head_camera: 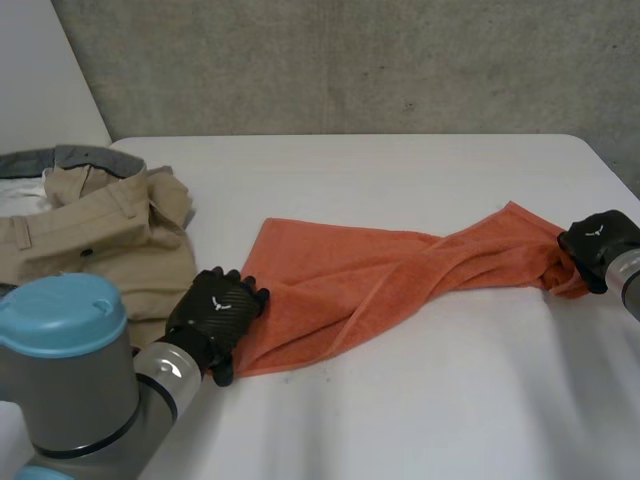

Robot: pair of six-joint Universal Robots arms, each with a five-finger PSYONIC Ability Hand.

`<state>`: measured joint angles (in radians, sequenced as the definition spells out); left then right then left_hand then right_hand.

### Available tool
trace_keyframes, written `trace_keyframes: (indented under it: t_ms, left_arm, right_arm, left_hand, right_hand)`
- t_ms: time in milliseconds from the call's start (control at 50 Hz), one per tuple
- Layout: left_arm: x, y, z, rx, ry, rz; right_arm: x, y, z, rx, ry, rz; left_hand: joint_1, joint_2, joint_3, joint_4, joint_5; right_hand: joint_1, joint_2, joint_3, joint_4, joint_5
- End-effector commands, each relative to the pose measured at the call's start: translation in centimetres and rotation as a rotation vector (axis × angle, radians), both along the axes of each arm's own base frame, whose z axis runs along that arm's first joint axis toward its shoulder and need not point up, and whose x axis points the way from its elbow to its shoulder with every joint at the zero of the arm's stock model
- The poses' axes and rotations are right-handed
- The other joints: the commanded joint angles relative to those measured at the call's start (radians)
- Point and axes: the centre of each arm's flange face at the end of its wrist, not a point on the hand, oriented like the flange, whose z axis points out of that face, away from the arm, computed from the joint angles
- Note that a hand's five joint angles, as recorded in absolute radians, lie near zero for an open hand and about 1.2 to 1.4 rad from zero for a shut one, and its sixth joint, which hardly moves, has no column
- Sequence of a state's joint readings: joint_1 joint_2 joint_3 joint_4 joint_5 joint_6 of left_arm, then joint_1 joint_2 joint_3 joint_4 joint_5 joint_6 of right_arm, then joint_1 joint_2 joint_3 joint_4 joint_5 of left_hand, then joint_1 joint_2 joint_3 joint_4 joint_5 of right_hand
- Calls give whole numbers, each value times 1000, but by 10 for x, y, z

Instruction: Fold the laundry.

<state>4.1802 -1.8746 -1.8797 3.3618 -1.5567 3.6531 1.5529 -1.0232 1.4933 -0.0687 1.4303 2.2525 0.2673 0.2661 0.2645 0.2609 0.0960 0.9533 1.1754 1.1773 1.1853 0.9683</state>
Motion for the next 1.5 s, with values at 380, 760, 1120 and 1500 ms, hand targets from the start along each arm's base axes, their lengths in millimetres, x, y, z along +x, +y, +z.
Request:
trace_keyframes:
  t_ms: [380, 760, 1120, 1500]
  left_arm:
    - [-18, -40, 59, -283, 79, 19]
    - [-1, -12, 9, 14, 51, -22]
    - [3, -30, -23, 62, 32, -10]
    - [-3, -45, -37, 62, 14, 14]
  right_arm:
    - [14, 52, 54, -12, 3, 158]
    - [-6, 55, 69, 45, -59, 158]
    - [-6, 46, 42, 89, -102, 116]
    - [-6, 49, 38, 106, -105, 112]
  left_hand:
    - [1129, 1130, 1132, 1135, 1126]
    - [307, 309, 310, 314, 304]
    - [425, 426, 427, 431, 421]
    - [1129, 1130, 1132, 1135, 1126]
  right_hand:
    - [443, 221, 219, 211, 253]
    - [443, 221, 219, 211, 253]
    - [443, 221, 219, 211, 253]
    - [443, 221, 219, 211, 253]
